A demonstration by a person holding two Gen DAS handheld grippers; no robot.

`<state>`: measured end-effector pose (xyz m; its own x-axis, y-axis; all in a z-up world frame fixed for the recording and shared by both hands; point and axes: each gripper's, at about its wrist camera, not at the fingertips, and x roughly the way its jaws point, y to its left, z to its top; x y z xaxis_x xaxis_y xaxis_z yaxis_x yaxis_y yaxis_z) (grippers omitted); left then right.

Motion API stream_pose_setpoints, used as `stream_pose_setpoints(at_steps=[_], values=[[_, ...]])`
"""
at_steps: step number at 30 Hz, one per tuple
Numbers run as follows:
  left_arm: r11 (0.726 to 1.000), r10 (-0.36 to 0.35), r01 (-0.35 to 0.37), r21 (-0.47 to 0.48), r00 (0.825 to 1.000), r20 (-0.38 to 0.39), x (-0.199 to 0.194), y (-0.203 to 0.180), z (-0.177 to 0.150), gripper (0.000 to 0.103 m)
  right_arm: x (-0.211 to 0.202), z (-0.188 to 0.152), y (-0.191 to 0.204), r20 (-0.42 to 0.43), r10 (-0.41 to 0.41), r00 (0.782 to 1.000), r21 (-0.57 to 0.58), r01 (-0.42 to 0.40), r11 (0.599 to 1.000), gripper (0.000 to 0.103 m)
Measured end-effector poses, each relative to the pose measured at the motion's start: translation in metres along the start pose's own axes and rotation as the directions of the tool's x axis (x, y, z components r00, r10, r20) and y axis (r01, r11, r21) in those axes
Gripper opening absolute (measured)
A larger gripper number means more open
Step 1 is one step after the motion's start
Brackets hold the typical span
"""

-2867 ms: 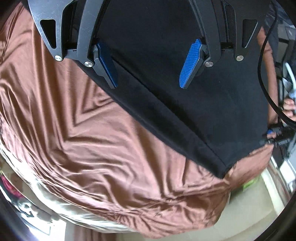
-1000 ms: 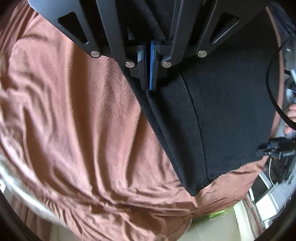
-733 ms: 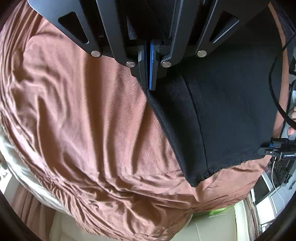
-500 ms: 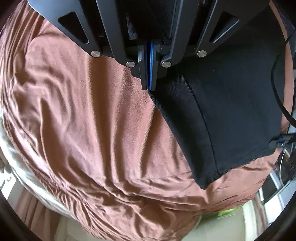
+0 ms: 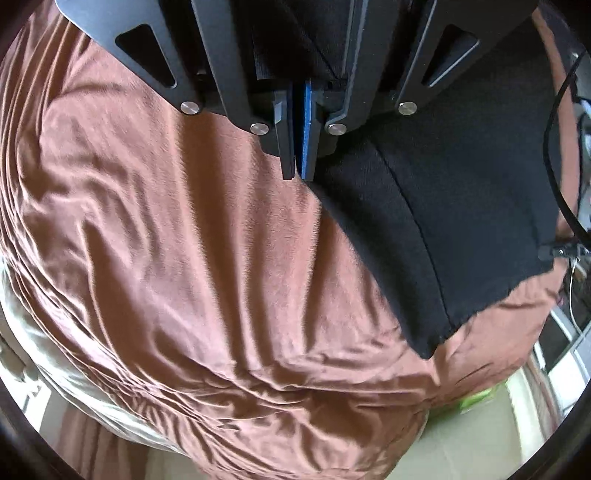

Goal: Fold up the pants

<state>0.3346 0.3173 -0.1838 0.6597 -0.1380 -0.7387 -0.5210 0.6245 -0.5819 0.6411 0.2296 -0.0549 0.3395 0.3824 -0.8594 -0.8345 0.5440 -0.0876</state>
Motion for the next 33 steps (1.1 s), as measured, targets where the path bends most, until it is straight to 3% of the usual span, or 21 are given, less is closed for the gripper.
stream_pose_setpoints(at_steps=[10, 12, 14, 16, 20, 24, 26, 27, 33], values=[[1.0, -0.01, 0.01, -0.022, 1.0, 0.001, -0.002, 0.001, 0.0, 0.014, -0.055, -0.049, -0.042, -0.06, -0.009, 0.998, 0.001, 0.009, 1.0, 0.004], [1.0, -0.011, 0.011, -0.022, 1.0, 0.0, -0.002, 0.002, 0.0, 0.014, -0.058, -0.061, -0.048, -0.084, 0.001, 0.996, 0.005, 0.0, 1.0, 0.009], [1.0, -0.01, 0.01, -0.022, 1.0, 0.0, -0.002, 0.002, 0.0, 0.014, -0.061, -0.071, -0.051, -0.101, -0.002, 0.995, 0.0, 0.002, 1.0, 0.035], [1.0, -0.009, 0.009, -0.022, 1.0, -0.001, -0.002, 0.002, 0.0, 0.014, -0.065, -0.081, -0.053, -0.1, -0.027, 0.995, -0.015, 0.026, 1.0, 0.046], [1.0, -0.012, 0.012, -0.027, 1.0, -0.007, -0.001, 0.003, 0.0, 0.014, -0.063, -0.098, -0.057, -0.132, -0.012, 0.991, -0.031, 0.008, 0.999, 0.046], [0.999, -0.02, 0.019, -0.031, 1.0, -0.005, 0.001, 0.003, 0.0, 0.016, -0.055, -0.108, -0.062, -0.14, 0.016, 0.99, -0.021, -0.019, 1.0, 0.036], [0.999, -0.016, 0.016, -0.037, 1.0, -0.002, 0.002, 0.004, -0.002, 0.019, -0.055, -0.11, -0.063, -0.119, 0.001, 0.993, -0.02, -0.003, 1.0, 0.014], [0.999, -0.016, 0.016, -0.04, 1.0, -0.002, 0.003, 0.003, -0.002, 0.02, -0.054, -0.111, -0.064, -0.114, -0.017, 0.993, -0.02, 0.015, 1.0, 0.01], [0.996, -0.047, 0.047, -0.078, 0.999, 0.009, 0.006, -0.002, -0.002, 0.041, -0.062, -0.118, -0.059, -0.062, -0.052, 0.997, -0.026, 0.05, 0.998, 0.001]])
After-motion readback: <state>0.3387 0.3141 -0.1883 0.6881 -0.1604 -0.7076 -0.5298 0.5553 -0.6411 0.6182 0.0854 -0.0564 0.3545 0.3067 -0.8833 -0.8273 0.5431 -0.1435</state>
